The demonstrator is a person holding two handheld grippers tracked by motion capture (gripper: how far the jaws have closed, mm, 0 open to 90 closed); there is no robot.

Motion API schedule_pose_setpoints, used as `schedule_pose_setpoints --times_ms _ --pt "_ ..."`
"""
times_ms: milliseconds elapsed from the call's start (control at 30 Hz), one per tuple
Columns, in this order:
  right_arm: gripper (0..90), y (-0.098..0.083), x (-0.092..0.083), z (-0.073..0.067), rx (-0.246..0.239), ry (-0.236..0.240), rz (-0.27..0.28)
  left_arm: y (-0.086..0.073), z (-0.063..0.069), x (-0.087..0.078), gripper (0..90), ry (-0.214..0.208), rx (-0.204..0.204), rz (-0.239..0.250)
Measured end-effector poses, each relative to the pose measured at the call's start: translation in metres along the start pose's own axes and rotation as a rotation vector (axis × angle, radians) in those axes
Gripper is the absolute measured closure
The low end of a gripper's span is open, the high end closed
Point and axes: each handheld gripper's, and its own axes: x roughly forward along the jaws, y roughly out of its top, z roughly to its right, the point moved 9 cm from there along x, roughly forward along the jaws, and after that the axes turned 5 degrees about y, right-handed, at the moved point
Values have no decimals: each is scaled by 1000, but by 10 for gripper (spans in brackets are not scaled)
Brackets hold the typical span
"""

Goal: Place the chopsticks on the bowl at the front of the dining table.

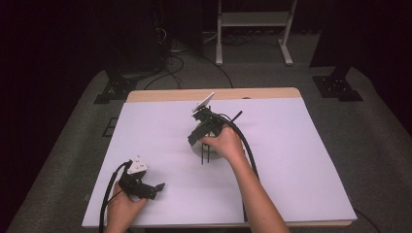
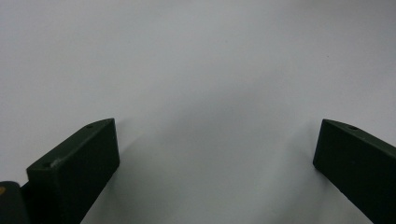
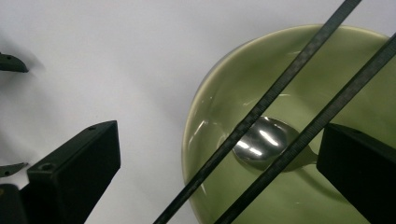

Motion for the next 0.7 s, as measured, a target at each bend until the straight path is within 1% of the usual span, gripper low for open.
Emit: schedule_pose_setpoints --times_ms 433,700 --pt "0 0 2 -7 -20 10 -9 0 0 0 0 0 1 -1" --pt "0 0 3 -9 -22 12 -15 0 0 0 0 -1 0 0"
